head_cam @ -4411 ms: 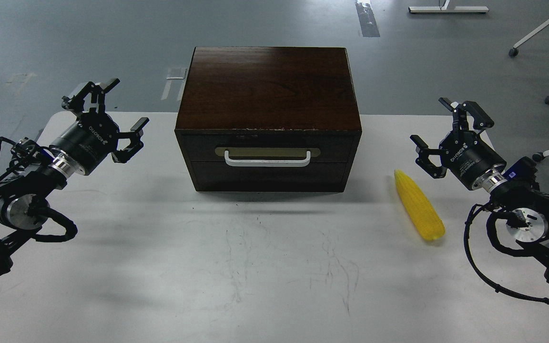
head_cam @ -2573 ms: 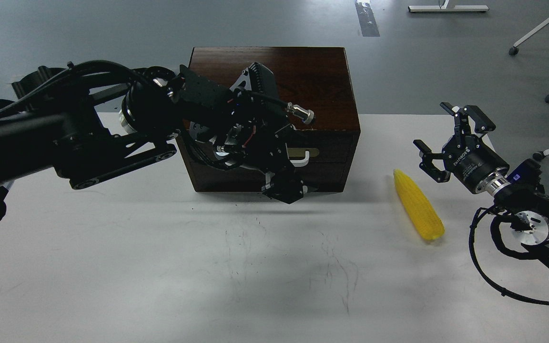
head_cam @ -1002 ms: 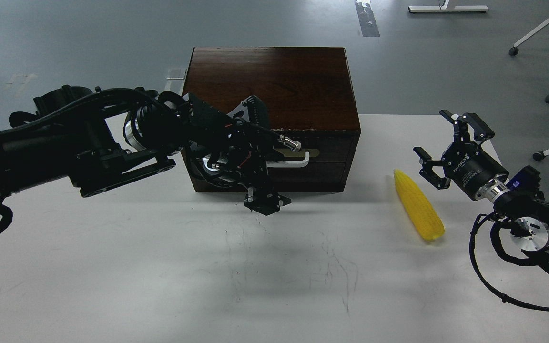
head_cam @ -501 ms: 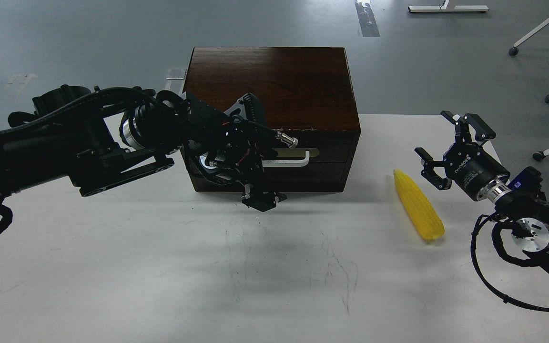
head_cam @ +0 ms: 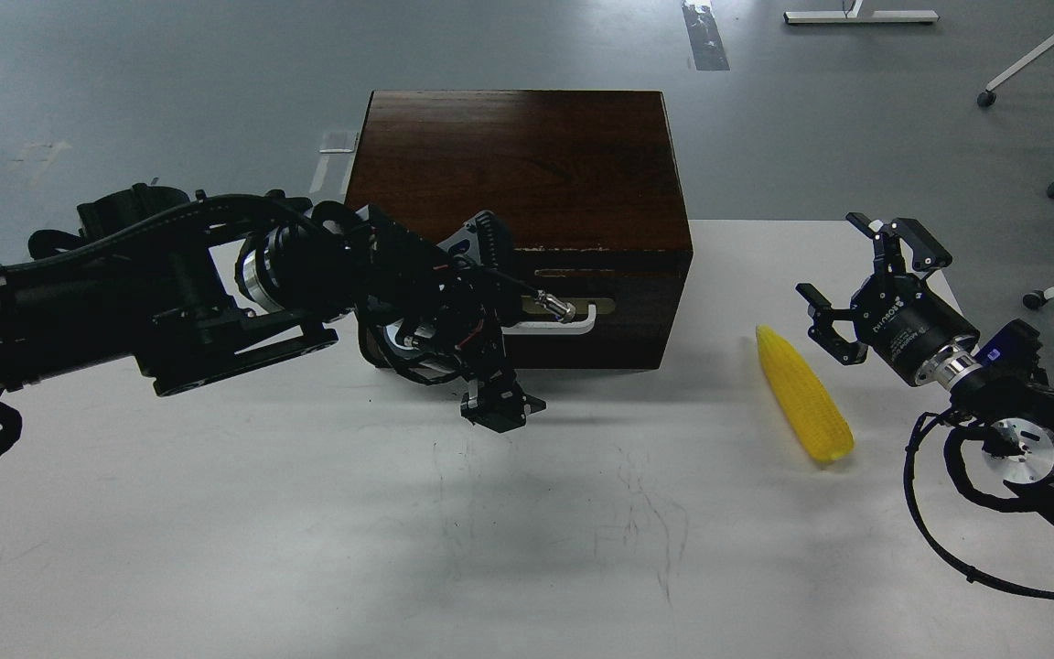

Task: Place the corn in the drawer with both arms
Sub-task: 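Pull the drawer outward toward the robot with the left gripper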

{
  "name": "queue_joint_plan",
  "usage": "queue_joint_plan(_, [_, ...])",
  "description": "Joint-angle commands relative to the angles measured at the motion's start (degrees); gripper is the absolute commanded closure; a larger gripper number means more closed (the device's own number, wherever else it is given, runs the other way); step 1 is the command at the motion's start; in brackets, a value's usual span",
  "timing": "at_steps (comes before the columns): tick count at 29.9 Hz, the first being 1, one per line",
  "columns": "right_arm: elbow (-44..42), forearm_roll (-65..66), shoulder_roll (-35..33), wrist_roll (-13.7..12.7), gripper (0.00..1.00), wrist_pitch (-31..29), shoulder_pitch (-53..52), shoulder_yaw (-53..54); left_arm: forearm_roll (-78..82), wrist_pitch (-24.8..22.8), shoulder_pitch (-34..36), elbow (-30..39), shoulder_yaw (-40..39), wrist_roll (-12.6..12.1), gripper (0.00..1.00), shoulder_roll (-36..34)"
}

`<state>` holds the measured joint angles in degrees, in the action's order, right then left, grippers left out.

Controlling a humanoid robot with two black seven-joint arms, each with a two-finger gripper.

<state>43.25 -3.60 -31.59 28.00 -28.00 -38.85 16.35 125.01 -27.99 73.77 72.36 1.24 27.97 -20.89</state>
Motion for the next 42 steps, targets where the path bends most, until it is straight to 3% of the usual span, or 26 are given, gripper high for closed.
queue_joint_plan(1, [0.0,0.0,0.0,0.0,0.00,0.0,0.0,0.0,0.0,0.0,0.1,2.0,0.3,0.0,0.02,-0.6])
queue_joint_plan(20, [0.0,0.0,0.0,0.0,0.00,0.0,0.6,0.0,0.0,0.0,-0.5,16.8,0.3,0.0,0.02,-5.0])
queue_joint_plan(42, [-0.1,0.0,-0.1,0.0,0.00,0.0,0.9,0.0,0.0,0.0,-0.4,13.3,0.7,0.0,0.02,-4.9])
